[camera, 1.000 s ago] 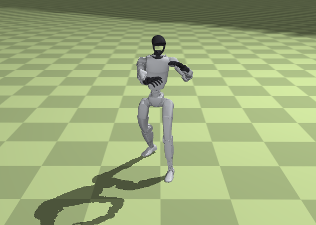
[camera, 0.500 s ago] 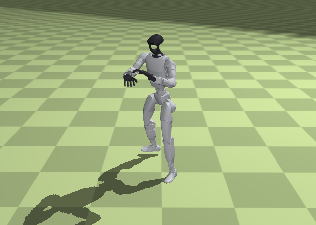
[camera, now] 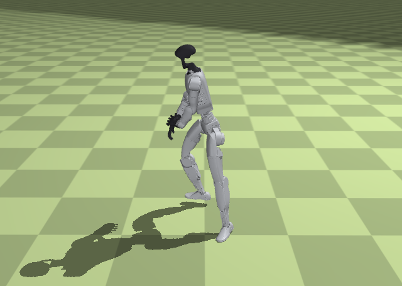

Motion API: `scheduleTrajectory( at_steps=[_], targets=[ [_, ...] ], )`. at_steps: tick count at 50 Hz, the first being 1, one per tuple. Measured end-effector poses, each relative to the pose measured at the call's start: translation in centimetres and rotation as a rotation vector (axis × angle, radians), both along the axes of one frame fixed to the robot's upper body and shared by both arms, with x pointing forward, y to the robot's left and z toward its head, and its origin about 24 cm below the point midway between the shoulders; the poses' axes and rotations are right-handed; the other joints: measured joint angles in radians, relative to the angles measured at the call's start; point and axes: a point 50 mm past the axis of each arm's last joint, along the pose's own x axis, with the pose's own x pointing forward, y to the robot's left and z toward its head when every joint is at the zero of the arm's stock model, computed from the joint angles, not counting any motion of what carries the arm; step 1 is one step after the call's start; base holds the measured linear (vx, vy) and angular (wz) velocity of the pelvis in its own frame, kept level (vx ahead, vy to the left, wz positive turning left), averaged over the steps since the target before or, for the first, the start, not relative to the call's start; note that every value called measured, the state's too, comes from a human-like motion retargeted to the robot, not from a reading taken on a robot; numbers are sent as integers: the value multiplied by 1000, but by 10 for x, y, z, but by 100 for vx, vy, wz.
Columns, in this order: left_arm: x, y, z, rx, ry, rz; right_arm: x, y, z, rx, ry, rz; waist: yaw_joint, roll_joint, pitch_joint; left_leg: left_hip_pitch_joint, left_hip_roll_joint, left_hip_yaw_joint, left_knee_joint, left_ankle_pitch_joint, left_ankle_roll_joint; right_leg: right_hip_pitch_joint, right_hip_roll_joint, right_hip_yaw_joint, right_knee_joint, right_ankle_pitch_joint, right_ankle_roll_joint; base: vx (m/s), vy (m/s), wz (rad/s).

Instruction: Kungfu

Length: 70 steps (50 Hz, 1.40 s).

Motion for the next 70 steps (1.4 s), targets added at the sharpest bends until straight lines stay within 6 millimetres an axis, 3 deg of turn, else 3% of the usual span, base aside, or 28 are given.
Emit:
scheduleTrajectory(
  at_steps=[5,9,15,20,27,30,35,42,46,50,55,57,60,65,70],
  targets=[
    [-10,-10,-3,80,19,-173,-17,-10,2,287,26,-192,-50,21,54,-30,14,-13,3,20,3,-64,26,26,43,-31,-28,-18,-12,-15],
    [-14,-15,-1,128,28,-280,-26,-15,-2,422,47,-368,-48,33,69,-25,13,2,-2,24,5,-88,37,43,55,-41,-42,-7,-5,-18],
    [-13,-23,5,166,58,-372,-26,-17,4,599,89,-485,-47,62,88,-29,5,3,-3,26,-2,-93,36,58,52,-42,-45,-1,10,2],
    [-12,-34,24,99,63,-449,-21,-22,14,752,138,-495,-42,81,90,-29,-5,0,-1,26,-17,-80,25,74,41,-34,-33,5,15,15],
    [-11,-52,59,-29,42,-542,-35,-34,12,1045,329,-623,-18,86,80,-25,-25,-5,4,12,-18,-30,4,83,-13,8,1,11,17,21],
    [-2,-54,88,-101,-25,-561,-51,-45,10,1190,419,-679,-1,77,70,-22,-37,-4,6,2,-14,2,-8,83,-51,36,19,11,18,24],
    [29,-36,162,-199,-275,-545,-92,-78,10,1349,526,-771,29,56,54,-34,-65,-14,23,-24,0,72,-37,72,-144,99,55,11,29,36],
    [58,15,283,-199,-727,-390,-168,-135,9,1514,521,-1111,84,31,45,-121,-102,-105,154,-111,18,219,-95,23,-328,210,116,15,41,63],
    [61,44,339,-179,-973,-251,-191,-144,5,1611,454,-1301,138,19,23,-218,-133,-188,317,-211,24,308,-148,-32,-435,278,154,25,52,76],
    [55,72,373,-163,-1145,-156,-173,-116,-8,1731,468,-1319,228,6,-17,-306,-171,-253,481,-333,20,376,-200,-74,-525,346,195,36,62,40],
    [53,103,394,-113,-1277,-14,-98,-37,-28,1939,635,-1219,308,30,-70,-399,-166,-244,658,-476,47,485,-214,-225,-635,440,221,35,62,58],
    [53,111,400,-79,-1335,39,-65,-15,-30,2026,723,-1189,341,30,-76,-435,-180,-267,719,-523,53,521,-215,-290,-675,479,218,19,49,51],
    [59,117,404,-66,-1378,111,-28,-5,-28,2065,844,-1226,400,16,-92,-480,-193,-268,793,-579,65,535,-239,-334,-688,518,239,15,41,38],
    [60,115,408,-86,-1366,124,1,-9,-17,2055,809,-1408,488,-15,-88,-532,-213,-275,854,-629,86,519,-265,-377,-677,576,238,4,23,14],
    [62,118,405,-82,-1390,149,15,18,-3,1955,867,-1169,490,-32,-62,-534,-218,-300,840,-629,91,530,-249,-444,-670,619,208,-1,0,10]
  ],
)
